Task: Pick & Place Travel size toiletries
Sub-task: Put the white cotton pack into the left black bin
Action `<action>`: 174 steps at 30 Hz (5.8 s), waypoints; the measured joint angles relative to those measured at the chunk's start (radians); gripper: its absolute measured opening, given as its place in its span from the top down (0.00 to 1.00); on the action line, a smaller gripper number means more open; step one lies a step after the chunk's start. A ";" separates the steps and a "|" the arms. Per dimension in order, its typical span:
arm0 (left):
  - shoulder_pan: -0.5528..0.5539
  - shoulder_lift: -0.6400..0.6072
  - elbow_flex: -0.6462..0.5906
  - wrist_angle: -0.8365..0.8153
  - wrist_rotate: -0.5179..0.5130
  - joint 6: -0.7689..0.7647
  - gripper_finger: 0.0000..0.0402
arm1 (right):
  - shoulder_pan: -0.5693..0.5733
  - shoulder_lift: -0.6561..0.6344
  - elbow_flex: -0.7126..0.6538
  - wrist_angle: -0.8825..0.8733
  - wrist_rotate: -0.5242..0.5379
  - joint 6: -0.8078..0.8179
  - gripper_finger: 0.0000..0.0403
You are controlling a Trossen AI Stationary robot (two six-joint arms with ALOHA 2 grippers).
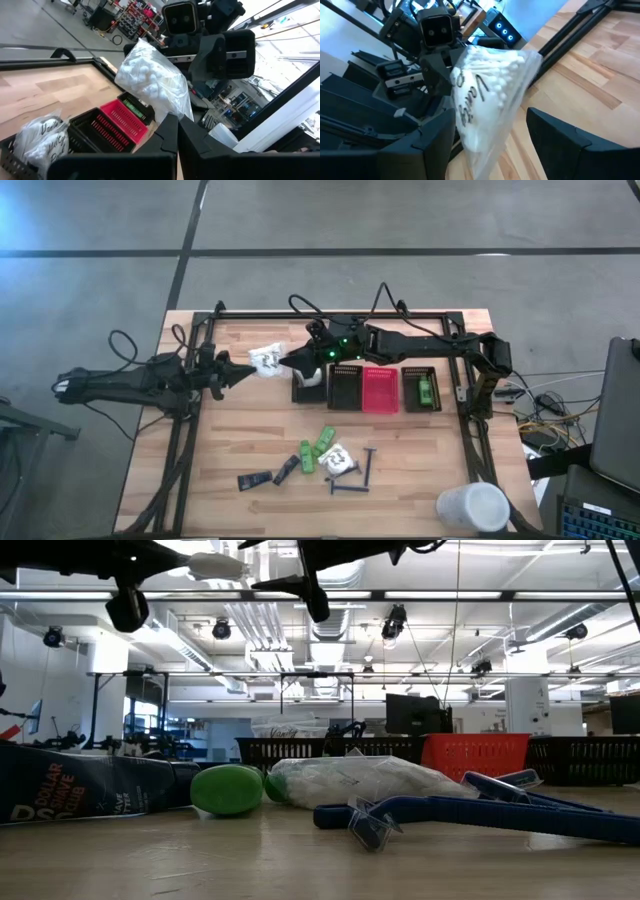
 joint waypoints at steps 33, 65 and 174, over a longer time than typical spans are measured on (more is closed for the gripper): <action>0.000 0.071 0.000 -0.001 -0.013 -0.010 0.87 | 0.000 0.000 0.000 -0.088 -0.003 -0.091 0.98; 0.000 0.087 0.001 -0.337 -0.001 -0.132 0.35 | -0.055 0.116 0.244 -0.801 0.059 -0.587 0.98; -0.002 0.149 0.000 -0.342 0.087 -0.082 0.35 | 0.134 -0.175 -0.191 -0.652 0.163 -0.236 0.46</action>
